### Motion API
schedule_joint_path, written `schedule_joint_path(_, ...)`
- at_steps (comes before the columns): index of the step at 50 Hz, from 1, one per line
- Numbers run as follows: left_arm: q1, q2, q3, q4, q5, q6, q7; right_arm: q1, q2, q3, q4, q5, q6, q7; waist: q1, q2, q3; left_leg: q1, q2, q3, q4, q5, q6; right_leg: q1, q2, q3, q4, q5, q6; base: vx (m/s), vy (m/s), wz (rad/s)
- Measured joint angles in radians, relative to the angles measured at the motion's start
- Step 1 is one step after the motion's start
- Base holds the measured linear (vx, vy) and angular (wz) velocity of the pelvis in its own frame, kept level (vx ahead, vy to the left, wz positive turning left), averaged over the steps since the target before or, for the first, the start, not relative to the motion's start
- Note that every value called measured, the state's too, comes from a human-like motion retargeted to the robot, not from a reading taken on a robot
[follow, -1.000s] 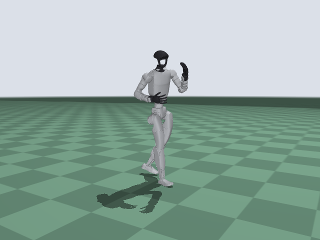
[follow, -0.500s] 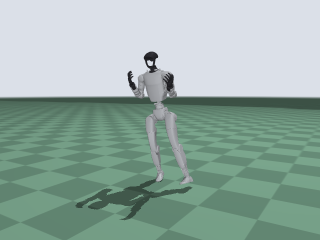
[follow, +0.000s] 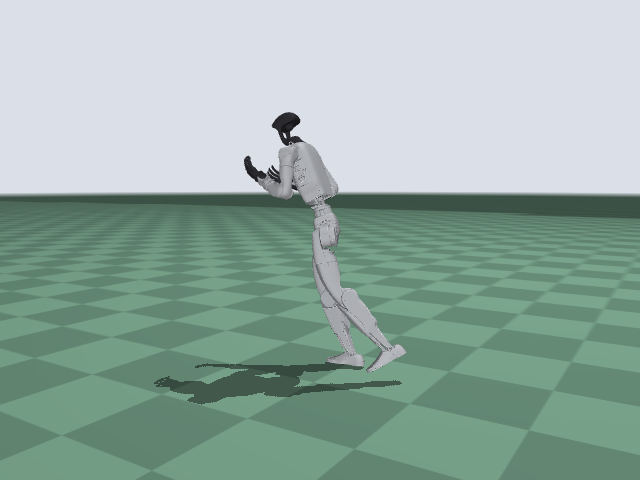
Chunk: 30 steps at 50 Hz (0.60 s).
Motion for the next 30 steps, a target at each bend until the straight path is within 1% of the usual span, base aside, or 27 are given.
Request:
schedule_joint_path(2,0.03,0.029,-0.008,0.022,0.004,-0.023,-0.037,-0.085,0.007,0.03,0.036,-0.094,-0.017,-0.028,0.016,-0.035,0.029,-0.076,-0.007,-0.044,0.255,-0.066,0.022,0.029,0.01,0.106,-0.008,-0.117,-0.01,0.39,-0.09,-2.63)
schedule_joint_path(3,0.057,0.051,0.022,0.045,0.09,-0.026,-0.05,-0.136,0.021,0.058,0.058,-0.139,-0.034,-0.036,0.027,-0.046,0.038,-0.124,-0.001,-0.055,0.385,-0.101,0.025,0.035,0.019,0.154,-0.002,-0.171,-0.015,0.41,-0.03,-2.55)
schedule_joint_path(4,0.099,0.1,0.084,0.074,0.389,0.0,-0.021,-0.19,0.043,0.081,0.078,-0.212,-0.057,-0.044,0.042,-0.056,0.042,-0.171,0.007,-0.057,0.492,-0.141,0.03,0.037,0.024,0.195,0.008,-0.207,-0.018,0.44,0.01,-2.53)
schedule_joint_path(5,0.147,0.161,0.163,0.107,0.794,0.04,0.029,-0.247,0.068,0.103,0.098,-0.297,-0.084,-0.052,0.061,-0.066,0.043,-0.217,0.017,-0.056,0.588,-0.183,0.035,0.036,0.029,0.234,0.019,-0.234,-0.02,0.5,0.03,-2.43)
schedule_joint_path(7,0.304,0.077,0.218,0.043,0.542,0.022,0.01,-0.356,0.144,0.106,0.091,-0.335,-0.097,-0.118,0.132,-0.093,0.047,-0.292,0.022,-0.049,0.674,-0.245,0.066,0.066,0.018,0.298,-0.004,-0.221,-0.018,0.59,0.05,-2.21)
schedule_joint_path(8,0.379,0.064,0.257,0.013,0.44,-0.01,-0.024,-0.399,0.176,0.088,0.078,-0.355,-0.104,-0.133,0.177,-0.113,0.045,-0.323,0.017,-0.048,0.677,-0.265,0.082,0.093,0.006,0.329,-0.036,-0.195,-0.014,0.7,0.06,-1.89)
schedule_joint_path(9,0.447,0.095,0.316,-0.004,0.49,-0.024,-0.04,-0.426,0.196,0.066,0.063,-0.388,-0.109,-0.141,0.227,-0.136,0.035,-0.355,0.005,-0.054,0.659,-0.275,0.093,0.124,-0.011,0.355,-0.076,-0.156,-0.005,0.76,0.07,-1.64)
schedule_joint_path(10,0.512,0.147,0.384,-0.015,0.617,-0.029,-0.045,-0.445,0.21,0.043,0.046,-0.426,-0.114,-0.146,0.28,-0.161,0.022,-0.388,-0.01,-0.063,0.629,-0.281,0.102,0.157,-0.031,0.379,-0.119,-0.111,0.006,0.81,0.1,-1.36)
schedule_joint_path(12,0.59,0.202,0.444,-0.044,0.606,0.004,-0.052,-0.479,0.224,0.044,0.022,-0.446,-0.094,-0.168,0.384,-0.21,0.008,-0.413,-0.062,-0.1,0.455,-0.274,0.107,0.218,-0.076,0.409,-0.188,0.011,0.029,0.85,0.15,-1.08)
schedule_joint_path(13,0.621,0.217,0.461,-0.055,0.561,0.0,-0.065,-0.493,0.225,0.052,0.015,-0.448,-0.089,-0.171,0.431,-0.232,0.002,-0.422,-0.083,-0.121,0.353,-0.254,0.105,0.245,-0.095,0.419,-0.215,0.08,0.042,0.87,0.2,-0.91)
schedule_joint_path(15,0.655,0.215,0.465,-0.06,0.377,-0.043,-0.148,-0.522,0.219,0.078,0.024,-0.442,-0.085,-0.143,0.509,-0.267,-0.002,-0.417,-0.113,-0.155,0.124,-0.21,0.099,0.299,-0.121,0.429,-0.26,0.215,0.066,0.88,0.24,-0.78)
schedule_joint_path(16,0.648,0.173,0.43,-0.064,0.155,-0.067,-0.206,-0.535,0.208,0.097,0.037,-0.425,-0.085,-0.132,0.533,-0.268,0.003,-0.401,-0.118,-0.165,0.018,-0.204,0.091,0.33,-0.122,0.427,-0.267,0.263,0.069,0.88,0.29,-0.6)
schedule_joint_path(17,0.633,0.136,0.397,-0.068,-0.042,-0.081,-0.256,-0.547,0.193,0.115,0.051,-0.413,-0.084,-0.126,0.554,-0.264,0.009,-0.383,-0.12,-0.17,-0.076,-0.199,0.081,0.362,-0.12,0.424,-0.266,0.301,0.068,0.88,0.31,-0.43)
schedule_joint_path(18,0.604,0.108,0.368,-0.071,-0.19,-0.078,-0.29,-0.557,0.172,0.132,0.067,-0.413,-0.084,-0.126,0.568,-0.251,0.02,-0.359,-0.117,-0.167,-0.147,-0.196,0.065,0.396,-0.111,0.418,-0.249,0.319,0.058,0.89,0.32,-0.26)
schedule_joint_path(19,0.566,0.102,0.354,-0.066,-0.2,-0.08,-0.298,-0.559,0.147,0.146,0.083,-0.428,-0.088,-0.124,0.573,-0.234,0.028,-0.336,-0.11,-0.161,-0.18,-0.186,0.052,0.422,-0.097,0.41,-0.203,0.318,0.041,0.89,0.33,-0.08)
schedule_joint_path(20,0.523,0.109,0.347,-0.056,-0.142,-0.085,-0.292,-0.557,0.121,0.159,0.097,-0.451,-0.094,-0.119,0.573,-0.215,0.035,-0.313,-0.102,-0.154,-0.195,-0.174,0.04,0.444,-0.082,0.4,-0.141,0.307,0.019,0.88,0.33,0.12)
schedule_joint_path(21,0.451,0.126,0.361,-0.02,0.044,-0.113,-0.293,-0.551,0.093,0.16,0.108,-0.478,-0.111,-0.094,0.56,-0.2,0.043,-0.302,-0.097,-0.158,-0.144,-0.19,0.051,0.428,-0.078,0.377,-0.006,0.264,-0.004,0.86,0.33,0.3)
schedule_joint_path(22,0.373,0.134,0.366,0.005,0.193,-0.129,-0.277,-0.542,0.068,0.157,0.113,-0.491,-0.12,-0.076,0.541,-0.189,0.049,-0.298,-0.095,-0.163,-0.078,-0.223,0.065,0.401,-0.082,0.352,0.14,0.212,-0.027,0.83,0.32,0.49)
schedule_joint_path(23,0.284,0.123,0.353,0.011,0.267,-0.119,-0.224,-0.527,0.05,0.144,0.107,-0.474,-0.114,-0.072,0.512,-0.188,0.05,-0.31,-0.101,-0.172,0.021,-0.289,0.086,0.351,-0.102,0.321,0.309,0.141,-0.049,0.81,0.31,0.52)
schedule_joint_path(25,0.079,0.063,0.304,-0.005,0.33,-0.037,-0.069,-0.492,0.03,0.103,0.071,-0.401,-0.077,-0.088,0.444,-0.188,0.065,-0.336,-0.111,-0.176,0.208,-0.424,0.11,0.235,-0.151,0.287,0.611,-0.009,-0.095,0.79,0.27,0.39)
schedule_joint_path(27,-0.078,0.044,0.317,0.008,0.501,0.038,-0.011,-0.403,0.028,0.056,0.028,-0.374,-0.048,-0.043,0.343,-0.177,0.045,-0.323,-0.102,-0.161,0.283,-0.493,0.083,0.115,-0.154,0.296,0.777,-0.106,-0.12,0.83,0.21,0.01)
schedule_joint_path(28,-0.134,0.039,0.329,0.015,0.535,0.063,-0.006,-0.347,0.026,0.037,0.01,-0.377,-0.038,-0.02,0.286,-0.165,0.031,-0.295,-0.094,-0.152,0.275,-0.503,0.065,0.061,-0.142,0.299,0.811,-0.135,-0.127,0.88,0.17,-0.16)
schedule_joint_path(30,-0.264,0.074,0.369,0.08,0.704,0.137,0.029,-0.224,-0.003,-0.015,-0.039,-0.414,-0.019,0.033,0.166,-0.121,0.009,-0.235,-0.073,-0.142,0.211,-0.479,0.023,-0.046,-0.111,0.273,0.794,-0.178,-0.126,0.91,0.14,-0.18)
